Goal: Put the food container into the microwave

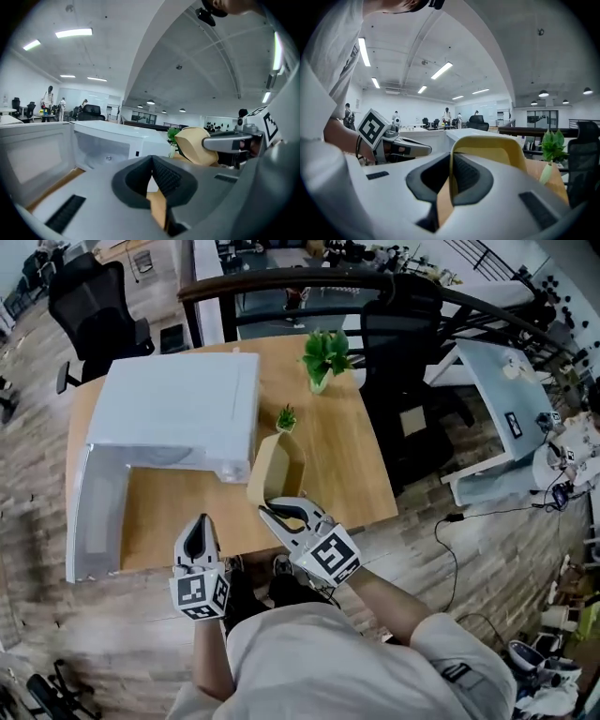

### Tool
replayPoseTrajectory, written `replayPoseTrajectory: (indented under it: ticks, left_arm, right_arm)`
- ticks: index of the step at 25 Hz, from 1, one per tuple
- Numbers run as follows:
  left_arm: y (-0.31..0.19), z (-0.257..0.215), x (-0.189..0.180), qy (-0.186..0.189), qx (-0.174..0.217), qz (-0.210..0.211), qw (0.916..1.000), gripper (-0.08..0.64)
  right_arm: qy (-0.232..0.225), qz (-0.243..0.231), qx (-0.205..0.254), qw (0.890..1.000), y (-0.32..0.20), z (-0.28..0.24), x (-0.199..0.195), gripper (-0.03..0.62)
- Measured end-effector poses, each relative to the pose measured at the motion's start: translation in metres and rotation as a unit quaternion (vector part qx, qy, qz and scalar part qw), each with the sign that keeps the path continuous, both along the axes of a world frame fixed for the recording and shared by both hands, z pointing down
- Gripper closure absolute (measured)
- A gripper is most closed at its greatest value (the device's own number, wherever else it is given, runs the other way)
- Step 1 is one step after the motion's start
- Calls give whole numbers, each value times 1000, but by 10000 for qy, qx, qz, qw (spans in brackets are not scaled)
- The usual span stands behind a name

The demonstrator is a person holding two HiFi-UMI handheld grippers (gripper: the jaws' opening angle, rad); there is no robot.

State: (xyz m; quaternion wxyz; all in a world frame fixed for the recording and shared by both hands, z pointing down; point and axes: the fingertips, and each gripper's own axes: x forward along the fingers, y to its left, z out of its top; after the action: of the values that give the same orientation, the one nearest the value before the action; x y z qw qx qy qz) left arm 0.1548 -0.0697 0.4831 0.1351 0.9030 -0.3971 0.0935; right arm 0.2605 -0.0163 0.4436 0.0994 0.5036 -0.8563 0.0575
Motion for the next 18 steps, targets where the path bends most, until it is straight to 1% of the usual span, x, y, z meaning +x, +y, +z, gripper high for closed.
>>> replayPoseTrajectory:
  ticks: [2,5,8,11,18]
  left_arm:
    - [3,4,-12,-26,-60,-211,9998,548]
    - [6,11,-30,-59,-138,-523,9985,548]
    - [8,14,-46,-86,-178,-783,9967,548]
    - [5,16,-59,-100,-181,-982,9950,548]
    - [3,27,-98,-107,-274,-1443,9891,548]
  right_arm:
    - [154,-326,3,9994,3,-3,-12,572]
    - [210,-781,69,9967,7,-8,-34,572]
    - [280,-1242,118,9918,13,-13,-55,572]
    - [462,-1595,129,9860,18,-17,-72,572]
    - [675,-2298,120,9708,22,-8,-121,572]
